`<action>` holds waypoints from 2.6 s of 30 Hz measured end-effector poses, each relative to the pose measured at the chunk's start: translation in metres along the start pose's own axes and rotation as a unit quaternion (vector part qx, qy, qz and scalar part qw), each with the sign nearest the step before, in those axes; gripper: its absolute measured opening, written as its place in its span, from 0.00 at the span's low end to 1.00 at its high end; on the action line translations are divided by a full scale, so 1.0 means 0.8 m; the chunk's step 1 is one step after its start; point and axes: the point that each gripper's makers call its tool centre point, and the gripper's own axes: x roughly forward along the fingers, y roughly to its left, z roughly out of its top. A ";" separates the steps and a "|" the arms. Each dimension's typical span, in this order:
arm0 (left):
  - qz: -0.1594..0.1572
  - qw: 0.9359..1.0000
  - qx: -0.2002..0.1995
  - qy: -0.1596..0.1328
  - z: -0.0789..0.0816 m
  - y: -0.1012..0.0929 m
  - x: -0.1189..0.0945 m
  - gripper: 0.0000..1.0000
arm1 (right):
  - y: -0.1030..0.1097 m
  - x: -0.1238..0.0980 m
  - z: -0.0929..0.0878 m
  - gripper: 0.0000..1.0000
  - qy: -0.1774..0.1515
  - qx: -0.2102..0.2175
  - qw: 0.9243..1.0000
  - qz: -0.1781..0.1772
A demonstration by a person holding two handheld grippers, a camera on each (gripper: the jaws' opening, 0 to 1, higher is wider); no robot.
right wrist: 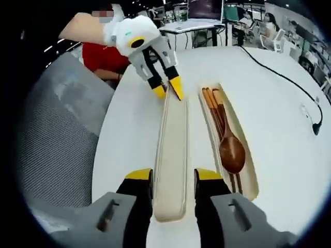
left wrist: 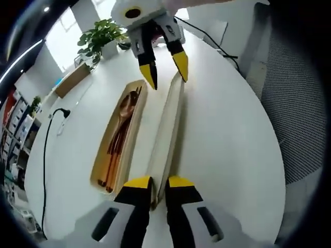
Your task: Arrange the utensils inside the cutlery case until each visible utensil rests in its matching compartment.
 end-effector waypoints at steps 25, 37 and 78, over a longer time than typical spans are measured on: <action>-0.049 0.997 -0.053 -0.012 0.004 -0.031 -0.004 0.07 | -0.017 0.021 -0.006 0.01 0.082 -0.126 0.986 -0.071; -0.135 0.978 -0.159 -0.027 0.013 -0.067 -0.014 0.04 | -0.021 0.011 -0.011 0.27 0.068 -0.152 0.976 -0.140; -0.402 0.776 -0.476 -0.098 0.086 -0.105 -0.080 0.04 | 0.042 0.011 0.036 0.41 0.009 -0.301 0.925 -0.230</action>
